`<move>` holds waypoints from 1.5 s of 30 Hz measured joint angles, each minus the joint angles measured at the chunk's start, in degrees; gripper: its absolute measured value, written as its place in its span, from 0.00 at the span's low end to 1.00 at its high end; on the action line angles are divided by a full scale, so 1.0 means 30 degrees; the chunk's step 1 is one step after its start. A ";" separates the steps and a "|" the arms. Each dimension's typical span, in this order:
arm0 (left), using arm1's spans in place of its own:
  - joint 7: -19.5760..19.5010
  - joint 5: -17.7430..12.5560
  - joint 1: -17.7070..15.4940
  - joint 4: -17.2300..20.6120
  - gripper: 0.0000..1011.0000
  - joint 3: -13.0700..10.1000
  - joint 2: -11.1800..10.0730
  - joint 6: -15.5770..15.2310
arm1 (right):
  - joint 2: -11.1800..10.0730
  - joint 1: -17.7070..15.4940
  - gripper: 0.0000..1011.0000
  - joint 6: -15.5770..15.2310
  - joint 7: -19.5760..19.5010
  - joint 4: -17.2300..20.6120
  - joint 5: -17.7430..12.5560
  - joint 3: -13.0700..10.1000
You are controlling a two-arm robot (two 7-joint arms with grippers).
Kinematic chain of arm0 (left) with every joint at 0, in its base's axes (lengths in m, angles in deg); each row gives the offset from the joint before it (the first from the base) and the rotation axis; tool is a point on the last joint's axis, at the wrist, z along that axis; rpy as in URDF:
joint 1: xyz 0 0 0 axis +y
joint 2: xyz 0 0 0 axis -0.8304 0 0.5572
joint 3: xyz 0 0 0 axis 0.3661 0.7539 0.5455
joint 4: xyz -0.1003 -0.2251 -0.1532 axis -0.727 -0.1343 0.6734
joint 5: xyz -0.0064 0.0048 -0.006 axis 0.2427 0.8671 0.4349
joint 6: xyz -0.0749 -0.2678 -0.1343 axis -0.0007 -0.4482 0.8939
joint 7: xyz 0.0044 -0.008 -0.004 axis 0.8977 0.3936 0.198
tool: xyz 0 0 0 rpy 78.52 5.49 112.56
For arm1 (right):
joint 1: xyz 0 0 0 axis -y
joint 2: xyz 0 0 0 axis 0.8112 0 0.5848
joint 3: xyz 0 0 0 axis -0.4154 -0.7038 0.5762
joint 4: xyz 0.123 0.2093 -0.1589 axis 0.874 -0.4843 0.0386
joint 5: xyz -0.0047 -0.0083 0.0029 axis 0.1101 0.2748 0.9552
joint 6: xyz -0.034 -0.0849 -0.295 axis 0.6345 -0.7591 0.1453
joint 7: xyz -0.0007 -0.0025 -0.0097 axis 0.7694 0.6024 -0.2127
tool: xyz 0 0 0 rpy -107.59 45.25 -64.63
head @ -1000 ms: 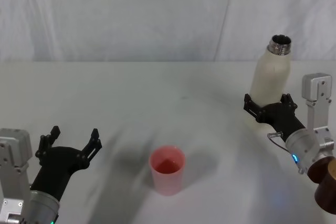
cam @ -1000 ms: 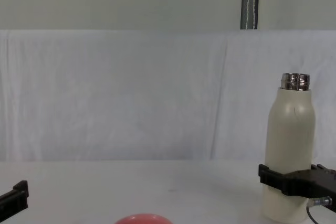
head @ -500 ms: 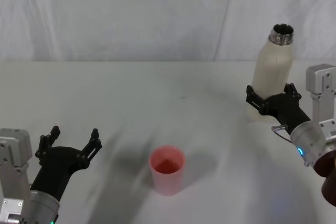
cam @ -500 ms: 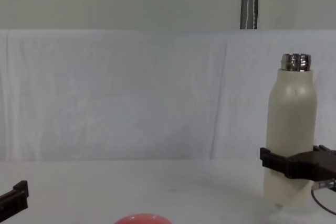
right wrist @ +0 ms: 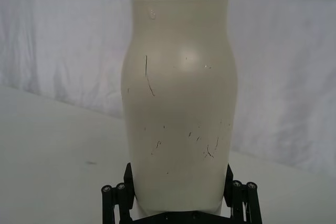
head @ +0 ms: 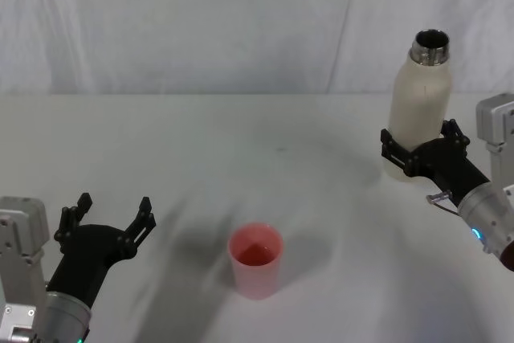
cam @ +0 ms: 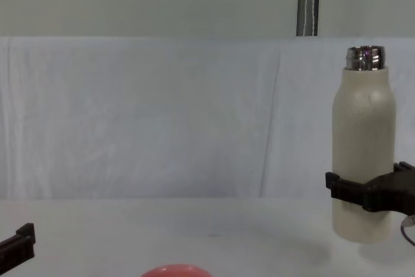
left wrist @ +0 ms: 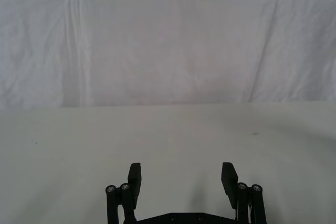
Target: Grasp the thermos with one hand and pour water into the cup lid.
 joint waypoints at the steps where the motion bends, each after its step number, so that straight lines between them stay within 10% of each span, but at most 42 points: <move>1: 0.0000 -0.0001 0.0000 0.0000 0.99 0.0001 0.0000 0.0000 | -0.0077 -0.0064 0.95 -0.0018 0.0066 0.0147 0.0000 0.0007; 20: 0.0000 0.0000 0.0000 0.0000 0.99 0.0001 0.0001 0.0001 | -0.1782 -0.1808 0.95 -0.0211 0.1043 0.2834 0.0075 0.0613; 45: 0.0000 0.0001 0.0000 0.0000 0.99 0.0001 0.0000 0.0000 | -0.3171 -0.2798 0.95 0.1538 0.0868 0.4189 0.3313 0.2115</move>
